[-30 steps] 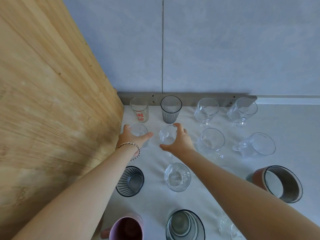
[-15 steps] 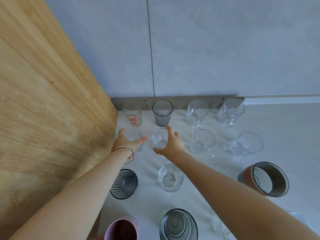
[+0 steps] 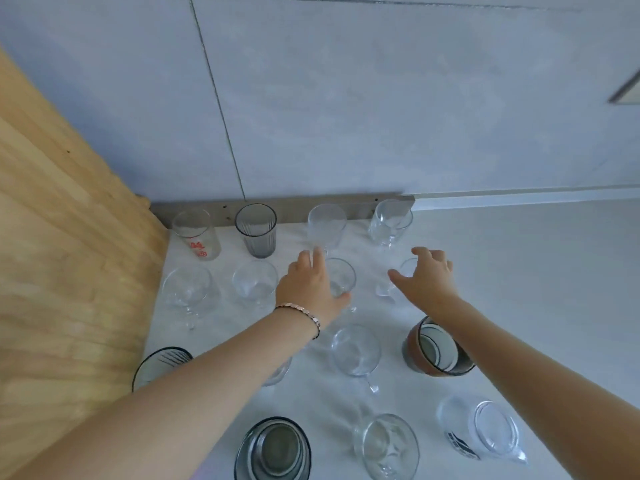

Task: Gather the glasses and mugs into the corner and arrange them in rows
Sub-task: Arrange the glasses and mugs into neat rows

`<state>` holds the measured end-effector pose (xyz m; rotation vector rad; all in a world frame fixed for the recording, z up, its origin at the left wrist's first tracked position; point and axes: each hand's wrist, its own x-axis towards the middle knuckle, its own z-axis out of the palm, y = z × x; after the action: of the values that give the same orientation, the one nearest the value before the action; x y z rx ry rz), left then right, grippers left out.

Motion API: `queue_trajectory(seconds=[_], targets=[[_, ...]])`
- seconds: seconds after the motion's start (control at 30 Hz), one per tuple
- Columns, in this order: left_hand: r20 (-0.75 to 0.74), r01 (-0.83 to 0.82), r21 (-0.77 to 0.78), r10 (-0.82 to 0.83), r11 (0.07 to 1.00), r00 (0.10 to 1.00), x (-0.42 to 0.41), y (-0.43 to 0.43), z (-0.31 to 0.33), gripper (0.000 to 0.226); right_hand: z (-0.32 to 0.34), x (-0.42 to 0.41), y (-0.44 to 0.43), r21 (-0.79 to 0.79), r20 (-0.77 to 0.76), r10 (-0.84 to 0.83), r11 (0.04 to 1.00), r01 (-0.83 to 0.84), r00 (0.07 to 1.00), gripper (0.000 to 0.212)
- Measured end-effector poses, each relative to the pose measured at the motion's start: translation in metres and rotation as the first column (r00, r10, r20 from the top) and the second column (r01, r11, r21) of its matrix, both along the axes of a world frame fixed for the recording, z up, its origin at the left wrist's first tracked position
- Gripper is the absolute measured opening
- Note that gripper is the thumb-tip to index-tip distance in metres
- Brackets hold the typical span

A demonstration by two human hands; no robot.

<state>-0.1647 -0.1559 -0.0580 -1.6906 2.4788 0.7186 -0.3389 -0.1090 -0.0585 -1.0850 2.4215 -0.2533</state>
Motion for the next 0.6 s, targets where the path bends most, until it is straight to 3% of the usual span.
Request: queue_trajectory(seconds=[0.07,0.13,0.27,0.43,0.6], targets=[[0.080,-0.052,0.092,0.045,0.994,0.996,-0.020,0.001,-0.009,0.096,-0.009,-0.018,-0.001,0.190,-0.004,-0.049,0.981,0.049,0.999,0.098],[0.118,-0.151,0.195,0.130,0.969,0.984,-0.031,-0.002,-0.020,0.100,-0.022,-0.025,-0.003,0.263,0.075,-0.078,0.963,0.056,0.994,0.109],[0.034,-0.233,0.238,0.231,0.943,0.972,-0.033,-0.011,-0.033,0.085,-0.034,-0.035,-0.006,0.155,0.137,0.004,0.988,-0.026,0.990,0.087],[-0.045,-0.072,0.259,0.087,0.963,0.995,-0.021,-0.025,-0.036,0.090,-0.030,-0.044,-0.012,0.134,0.215,0.345,0.916,-0.377,0.914,0.092],[-0.086,0.016,0.286,0.009,0.958,0.996,-0.018,-0.034,-0.036,0.094,-0.037,-0.044,-0.011,0.019,0.223,0.339,0.936,-0.352,0.914,0.095]])
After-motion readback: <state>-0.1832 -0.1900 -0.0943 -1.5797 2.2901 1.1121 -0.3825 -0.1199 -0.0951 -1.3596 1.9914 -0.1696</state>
